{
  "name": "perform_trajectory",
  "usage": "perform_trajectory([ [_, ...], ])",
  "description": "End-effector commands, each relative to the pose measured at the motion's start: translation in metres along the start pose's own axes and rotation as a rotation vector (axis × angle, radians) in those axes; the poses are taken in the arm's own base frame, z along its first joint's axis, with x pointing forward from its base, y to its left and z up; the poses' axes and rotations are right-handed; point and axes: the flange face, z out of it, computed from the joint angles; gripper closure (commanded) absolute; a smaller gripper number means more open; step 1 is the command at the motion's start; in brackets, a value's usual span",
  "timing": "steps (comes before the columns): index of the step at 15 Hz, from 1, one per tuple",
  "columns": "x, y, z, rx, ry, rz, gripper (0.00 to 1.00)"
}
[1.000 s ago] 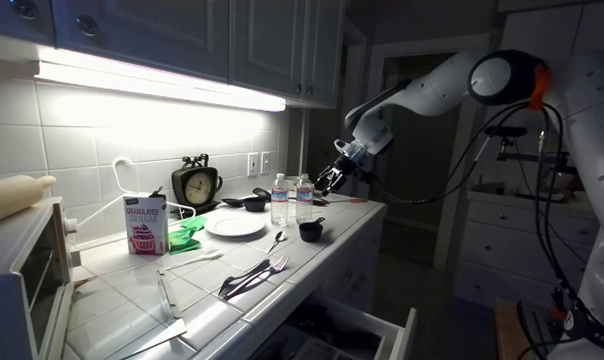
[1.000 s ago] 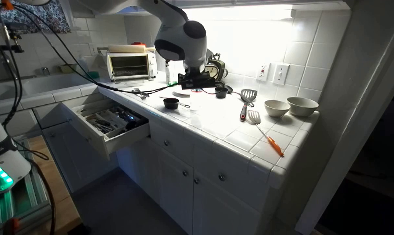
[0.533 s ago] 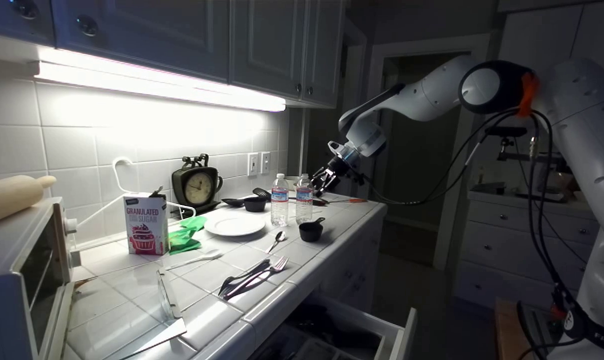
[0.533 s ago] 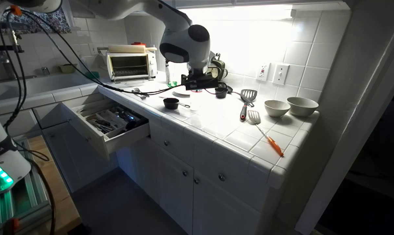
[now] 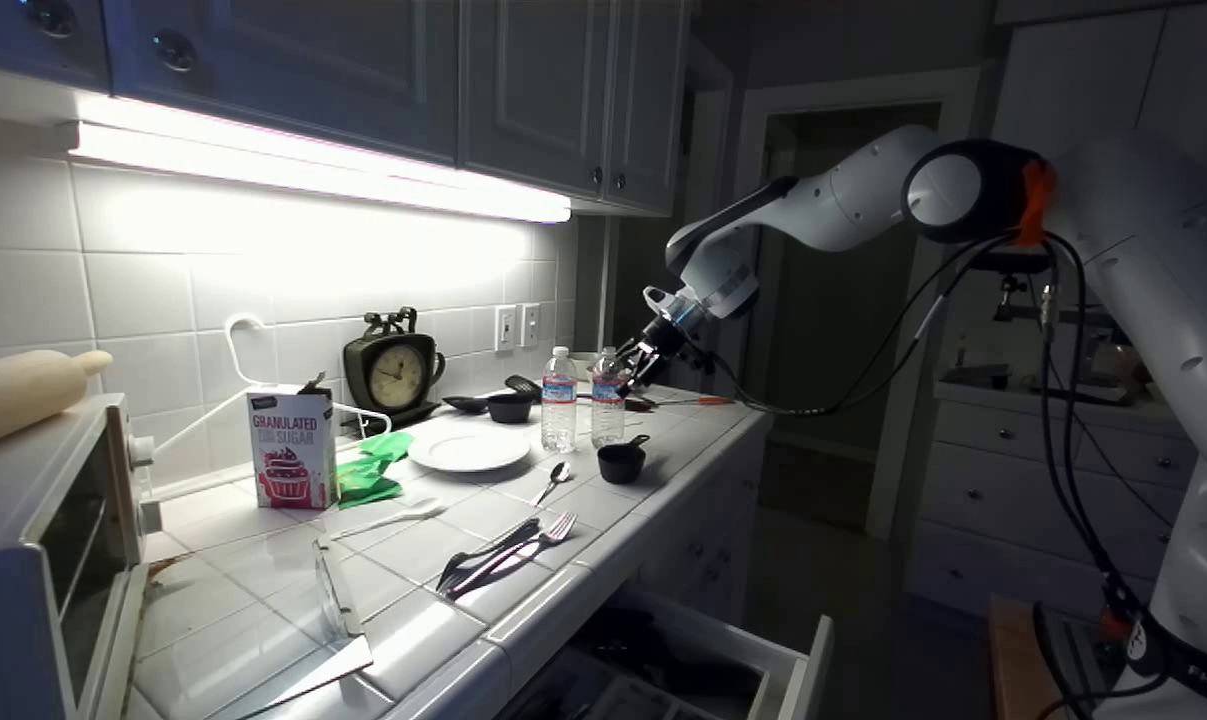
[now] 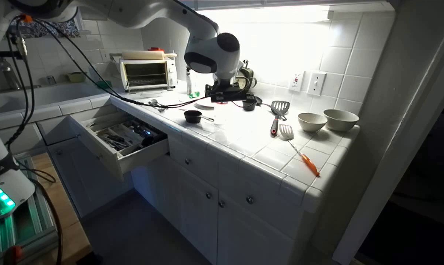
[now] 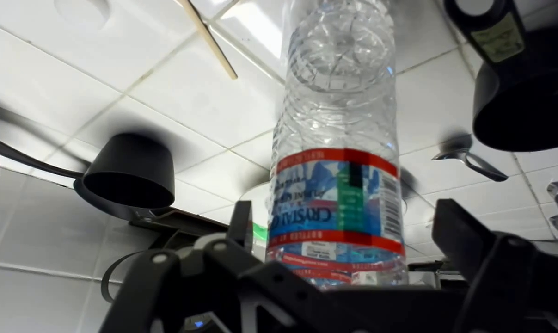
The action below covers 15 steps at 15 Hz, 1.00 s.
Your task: Pick up the open water bottle and pour its contents into the small black pot
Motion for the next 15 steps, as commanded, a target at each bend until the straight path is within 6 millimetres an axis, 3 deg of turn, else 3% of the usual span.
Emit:
perform_trajectory([
  [1,0.001,0.009,0.007,0.027,0.009,0.009,0.25],
  [2,0.001,0.010,0.008,0.029,0.007,0.009,0.26],
  [5,0.001,0.012,0.009,0.027,0.000,0.007,0.50],
  [13,0.007,0.011,0.000,0.010,-0.030,-0.009,0.99],
  [15,0.009,0.011,-0.004,0.005,-0.036,-0.014,1.00],
])
